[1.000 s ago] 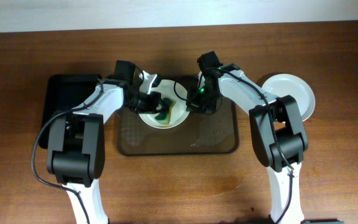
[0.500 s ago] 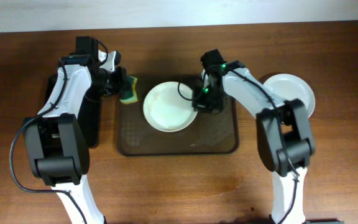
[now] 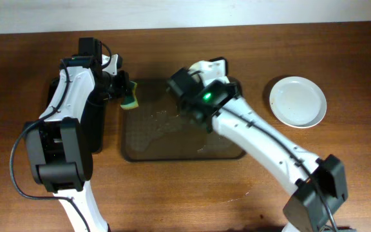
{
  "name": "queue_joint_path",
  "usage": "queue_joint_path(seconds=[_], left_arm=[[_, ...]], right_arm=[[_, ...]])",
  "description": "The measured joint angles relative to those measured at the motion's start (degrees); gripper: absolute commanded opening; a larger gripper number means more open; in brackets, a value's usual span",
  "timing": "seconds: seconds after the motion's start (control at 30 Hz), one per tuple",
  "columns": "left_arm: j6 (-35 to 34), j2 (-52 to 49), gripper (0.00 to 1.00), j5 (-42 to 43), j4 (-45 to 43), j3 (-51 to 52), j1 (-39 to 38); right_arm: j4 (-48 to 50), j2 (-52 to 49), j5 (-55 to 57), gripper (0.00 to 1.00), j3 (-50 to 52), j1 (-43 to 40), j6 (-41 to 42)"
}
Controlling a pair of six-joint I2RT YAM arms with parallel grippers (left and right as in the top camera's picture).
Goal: Clean dirty plates on tray and stack at the side
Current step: 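Carry the plate right with the right gripper and stack it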
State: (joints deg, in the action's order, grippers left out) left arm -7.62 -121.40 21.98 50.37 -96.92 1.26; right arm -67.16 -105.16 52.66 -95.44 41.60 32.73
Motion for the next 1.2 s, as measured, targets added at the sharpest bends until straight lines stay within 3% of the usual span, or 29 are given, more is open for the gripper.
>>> queue_joint_path(seconds=[0.23,0.53,0.63,0.77,0.93,1.0,1.2], left_arm=[[0.0,0.0,0.0,-0.8,0.5,0.0,0.0],[0.0,0.0,0.01,-2.1,0.9,0.0,0.0],[0.0,0.0,0.0,-2.1,0.9,0.0,0.0],[0.0,0.0,0.0,-2.1,0.9,0.0,0.0],[0.0,0.0,0.0,-2.2,0.9,0.0,0.0],[0.0,0.0,0.0,-2.1,0.9,0.0,0.0],[0.0,0.0,0.0,-2.2,0.9,0.0,0.0]], right_arm=[[-0.6,0.0,24.3,0.04,0.0,9.0,3.0],[-1.3,0.0,28.6,0.04,0.0,9.7,3.3],[-1.7,0.0,16.8,0.04,0.0,7.0,3.3],[-1.5,0.0,-3.2,0.04,0.0,-4.3,2.8],[3.0,0.0,-36.9,0.04,0.0,-26.2,-9.2],[3.1,0.0,-45.0,0.04,0.0,-35.4,-11.8],[3.6,0.0,-51.7,0.04,0.0,-58.1,-13.9]])
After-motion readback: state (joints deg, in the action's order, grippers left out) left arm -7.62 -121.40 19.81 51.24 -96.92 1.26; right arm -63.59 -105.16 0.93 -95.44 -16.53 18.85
